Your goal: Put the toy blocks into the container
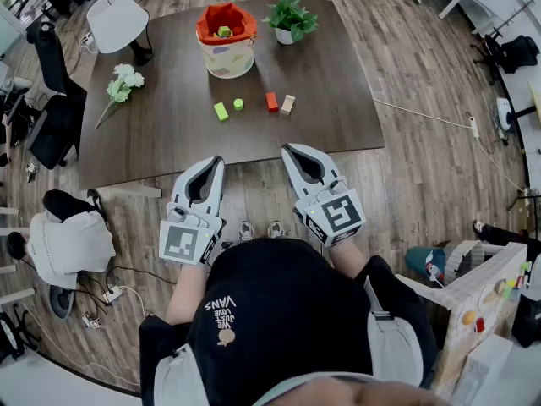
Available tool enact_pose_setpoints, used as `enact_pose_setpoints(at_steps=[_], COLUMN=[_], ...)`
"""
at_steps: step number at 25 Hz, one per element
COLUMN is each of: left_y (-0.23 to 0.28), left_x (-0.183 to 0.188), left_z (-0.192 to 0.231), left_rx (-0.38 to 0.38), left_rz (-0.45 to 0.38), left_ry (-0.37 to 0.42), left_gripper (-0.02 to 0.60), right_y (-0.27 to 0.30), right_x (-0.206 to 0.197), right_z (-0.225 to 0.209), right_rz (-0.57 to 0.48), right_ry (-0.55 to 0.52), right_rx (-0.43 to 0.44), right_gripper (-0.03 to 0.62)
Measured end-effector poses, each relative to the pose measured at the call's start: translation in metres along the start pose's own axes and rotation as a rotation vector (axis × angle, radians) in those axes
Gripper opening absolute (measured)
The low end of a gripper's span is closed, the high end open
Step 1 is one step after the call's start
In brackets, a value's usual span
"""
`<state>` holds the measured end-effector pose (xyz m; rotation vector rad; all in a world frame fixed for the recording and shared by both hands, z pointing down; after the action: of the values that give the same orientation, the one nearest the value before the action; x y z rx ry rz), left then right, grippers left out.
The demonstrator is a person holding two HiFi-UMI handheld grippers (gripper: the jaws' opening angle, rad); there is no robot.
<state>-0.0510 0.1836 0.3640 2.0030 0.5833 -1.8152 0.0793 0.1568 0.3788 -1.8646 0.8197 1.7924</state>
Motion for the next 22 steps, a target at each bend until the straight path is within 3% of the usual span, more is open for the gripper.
enact_pose_setpoints(at_steps=[22], left_y=[0.028], left_x=[-0.007], left_z=[-0.011], left_rx=[0.028], left_rz=[0.001], left_ry=[0.002], left_gripper=[0.012], right_y=[0.001], right_x=[-0.002], right_z=[-0.028], right_rz=[-0.024], right_ry=[0.025], right_rx=[0.055], right_gripper=[0.017])
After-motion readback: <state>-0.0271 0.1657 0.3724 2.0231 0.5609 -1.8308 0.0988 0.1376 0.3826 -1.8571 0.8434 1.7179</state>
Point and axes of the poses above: the fingertips, and each gripper's own axes: y forward along the fingers, z to its left, x out of its top, the point moved 1 cm from there along -y, backward along the fingers, and after that the axes turned 4 degrees about y, right-handed, at the moved point
